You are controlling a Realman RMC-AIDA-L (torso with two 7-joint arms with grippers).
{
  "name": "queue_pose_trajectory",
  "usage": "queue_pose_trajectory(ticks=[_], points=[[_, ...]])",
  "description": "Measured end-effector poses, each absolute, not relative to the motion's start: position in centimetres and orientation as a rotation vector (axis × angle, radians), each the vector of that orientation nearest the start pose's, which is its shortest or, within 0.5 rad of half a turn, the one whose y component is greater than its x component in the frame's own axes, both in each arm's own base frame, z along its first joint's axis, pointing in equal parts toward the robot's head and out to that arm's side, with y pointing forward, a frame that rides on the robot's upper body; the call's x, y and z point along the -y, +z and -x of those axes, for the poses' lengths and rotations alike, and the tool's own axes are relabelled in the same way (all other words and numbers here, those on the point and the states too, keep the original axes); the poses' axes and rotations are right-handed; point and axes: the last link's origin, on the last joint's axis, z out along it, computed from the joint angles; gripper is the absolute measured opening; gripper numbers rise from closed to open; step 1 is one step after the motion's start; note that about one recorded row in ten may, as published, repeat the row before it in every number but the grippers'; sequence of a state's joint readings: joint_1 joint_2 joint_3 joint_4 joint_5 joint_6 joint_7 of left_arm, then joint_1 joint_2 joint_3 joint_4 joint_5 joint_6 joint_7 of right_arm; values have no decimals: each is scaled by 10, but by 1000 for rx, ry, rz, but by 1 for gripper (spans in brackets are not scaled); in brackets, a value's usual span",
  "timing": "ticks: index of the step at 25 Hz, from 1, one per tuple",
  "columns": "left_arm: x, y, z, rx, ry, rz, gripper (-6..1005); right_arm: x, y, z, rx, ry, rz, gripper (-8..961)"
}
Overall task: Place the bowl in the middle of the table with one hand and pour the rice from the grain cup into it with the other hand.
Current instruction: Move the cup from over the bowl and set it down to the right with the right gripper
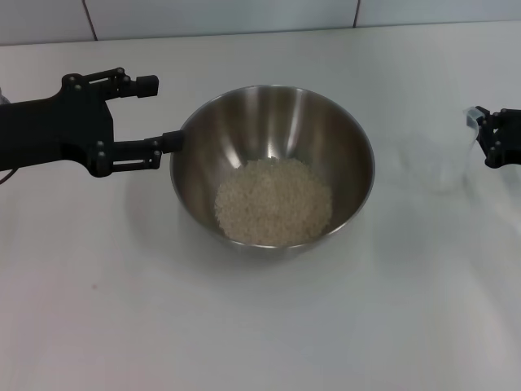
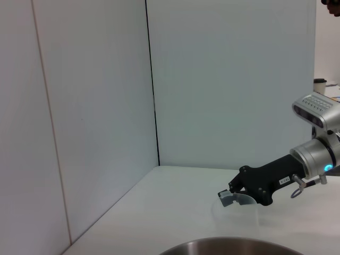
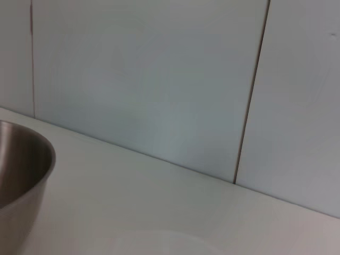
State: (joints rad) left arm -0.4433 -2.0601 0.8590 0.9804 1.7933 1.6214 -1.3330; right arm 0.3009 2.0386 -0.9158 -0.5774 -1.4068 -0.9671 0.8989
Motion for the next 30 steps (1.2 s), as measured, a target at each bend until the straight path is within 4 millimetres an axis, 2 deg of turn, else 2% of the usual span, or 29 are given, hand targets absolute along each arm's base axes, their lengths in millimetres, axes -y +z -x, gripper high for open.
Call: queue_pose_trajectory(ticks=[18,30], points=[[-332,48,222,131,-707,2715,798,-332,26,-363,-526,373,2098,17],[-331,48,222,127,-712,2723,798,-329,32,-373,-603,390,2033,204]])
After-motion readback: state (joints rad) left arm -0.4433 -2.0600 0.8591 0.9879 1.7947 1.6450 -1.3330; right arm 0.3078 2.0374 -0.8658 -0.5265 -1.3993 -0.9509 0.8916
